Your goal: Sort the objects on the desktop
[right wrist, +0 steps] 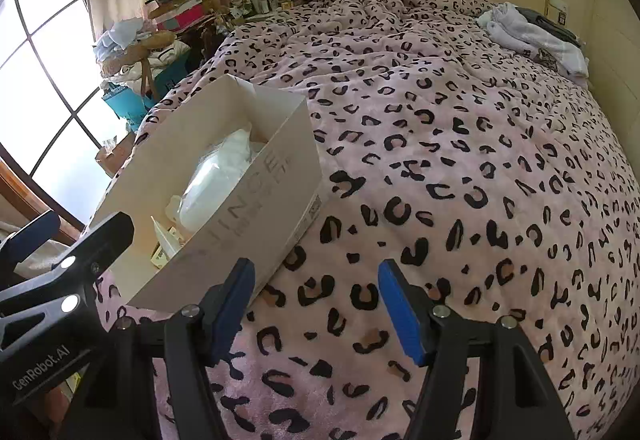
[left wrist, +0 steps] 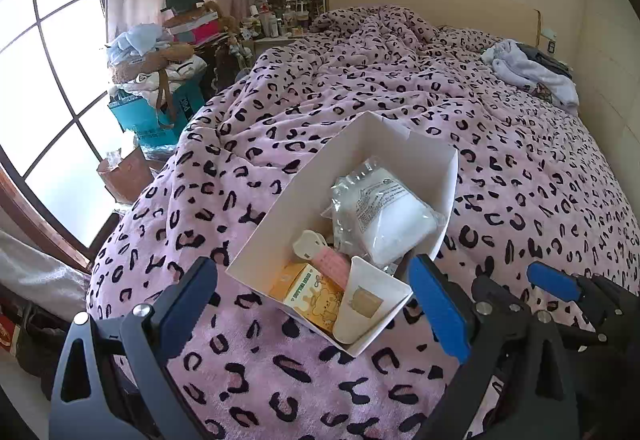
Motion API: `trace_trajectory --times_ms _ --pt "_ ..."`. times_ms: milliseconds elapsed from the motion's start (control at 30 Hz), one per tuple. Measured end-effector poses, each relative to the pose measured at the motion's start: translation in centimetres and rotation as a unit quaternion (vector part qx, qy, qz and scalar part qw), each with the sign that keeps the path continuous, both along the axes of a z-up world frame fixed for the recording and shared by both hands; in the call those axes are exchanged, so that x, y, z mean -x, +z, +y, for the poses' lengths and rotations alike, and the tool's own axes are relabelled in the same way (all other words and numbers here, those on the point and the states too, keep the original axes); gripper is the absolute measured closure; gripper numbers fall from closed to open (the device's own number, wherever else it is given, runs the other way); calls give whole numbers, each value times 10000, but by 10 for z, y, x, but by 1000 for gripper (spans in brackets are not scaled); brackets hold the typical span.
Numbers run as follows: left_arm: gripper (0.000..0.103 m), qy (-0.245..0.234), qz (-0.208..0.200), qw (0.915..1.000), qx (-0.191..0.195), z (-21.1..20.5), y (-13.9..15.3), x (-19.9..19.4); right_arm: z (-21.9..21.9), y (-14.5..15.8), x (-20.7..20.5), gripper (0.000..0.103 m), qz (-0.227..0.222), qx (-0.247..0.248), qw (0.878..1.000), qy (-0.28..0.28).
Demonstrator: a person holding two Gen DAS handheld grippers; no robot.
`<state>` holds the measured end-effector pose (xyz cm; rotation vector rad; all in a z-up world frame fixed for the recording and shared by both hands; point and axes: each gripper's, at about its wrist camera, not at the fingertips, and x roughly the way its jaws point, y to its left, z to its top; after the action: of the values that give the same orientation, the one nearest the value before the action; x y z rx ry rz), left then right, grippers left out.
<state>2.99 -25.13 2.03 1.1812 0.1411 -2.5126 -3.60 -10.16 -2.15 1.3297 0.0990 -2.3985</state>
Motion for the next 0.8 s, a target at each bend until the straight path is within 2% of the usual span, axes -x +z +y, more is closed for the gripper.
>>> trace_trajectory --times_ms 100,333,500,800 --pt "5 73 -60 9999 -98 -3 0 1 -1 1 0 37 28 -17 10000 9" --pt "5 449 -105 9988 161 -10 0 -5 -3 5 1 37 93 -13 10000 -4" --pt "5 421 -197 9989 -45 -16 -4 -5 -3 9 2 37 150 8 9999 -52" --pt "5 352 -215 9990 -176 -19 -9 -6 -11 13 1 37 283 -139 9995 -24"
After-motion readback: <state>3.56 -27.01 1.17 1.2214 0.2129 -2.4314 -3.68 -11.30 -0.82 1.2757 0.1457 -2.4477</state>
